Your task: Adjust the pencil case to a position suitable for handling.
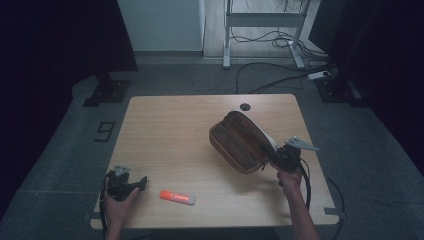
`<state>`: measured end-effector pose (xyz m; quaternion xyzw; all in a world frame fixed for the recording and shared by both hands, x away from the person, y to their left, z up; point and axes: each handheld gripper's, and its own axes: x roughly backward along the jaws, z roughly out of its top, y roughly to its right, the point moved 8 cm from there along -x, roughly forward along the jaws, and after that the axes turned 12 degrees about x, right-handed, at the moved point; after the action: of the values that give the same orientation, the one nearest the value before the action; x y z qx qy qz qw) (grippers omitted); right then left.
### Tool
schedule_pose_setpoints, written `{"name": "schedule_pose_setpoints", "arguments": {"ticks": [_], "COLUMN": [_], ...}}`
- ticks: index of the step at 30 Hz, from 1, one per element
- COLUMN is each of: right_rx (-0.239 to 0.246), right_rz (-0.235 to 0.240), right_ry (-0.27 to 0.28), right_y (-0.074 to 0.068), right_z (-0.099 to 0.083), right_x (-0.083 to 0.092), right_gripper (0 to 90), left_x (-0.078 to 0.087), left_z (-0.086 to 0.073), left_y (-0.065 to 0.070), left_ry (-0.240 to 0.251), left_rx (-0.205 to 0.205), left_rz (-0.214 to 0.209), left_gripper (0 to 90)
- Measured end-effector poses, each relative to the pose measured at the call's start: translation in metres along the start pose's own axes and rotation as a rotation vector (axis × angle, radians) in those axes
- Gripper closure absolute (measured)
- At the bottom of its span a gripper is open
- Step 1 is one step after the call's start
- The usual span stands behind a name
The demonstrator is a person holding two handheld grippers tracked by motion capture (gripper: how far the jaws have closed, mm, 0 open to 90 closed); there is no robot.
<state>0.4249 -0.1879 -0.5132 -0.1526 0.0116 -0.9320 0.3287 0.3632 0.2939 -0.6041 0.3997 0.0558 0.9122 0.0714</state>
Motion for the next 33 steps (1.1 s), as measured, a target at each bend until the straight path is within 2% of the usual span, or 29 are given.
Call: {"name": "schedule_pose_setpoints", "arguments": {"ticks": [6,19,26,33], "right_rx": [-0.006,0.005,0.045,0.06], "right_rz": [0.047,0.093,0.118,0.142], "right_ry": [-0.017,-0.034,-0.074,-0.128], "right_y": [-0.011,-0.027,-0.037,-0.042], "right_z": [-0.005,-0.012,-0.019,-0.031], "right_x": [-0.009,-0.019,-0.028,-0.04], "right_gripper": [83.0,83.0,82.9,82.4], "left_x": [0.0,0.0,0.0,0.0], "left_z": [0.0,0.0,0.0,0.0], "left_y": [0.0,0.0,0.0,0.0], "left_ry": [0.0,0.0,0.0,0.0], "left_rx": [0.0,0.0,0.0,0.0], "left_rz": [0.0,0.0,0.0,0.0], "left_gripper": [15.5,15.4,15.5,15.5]}}
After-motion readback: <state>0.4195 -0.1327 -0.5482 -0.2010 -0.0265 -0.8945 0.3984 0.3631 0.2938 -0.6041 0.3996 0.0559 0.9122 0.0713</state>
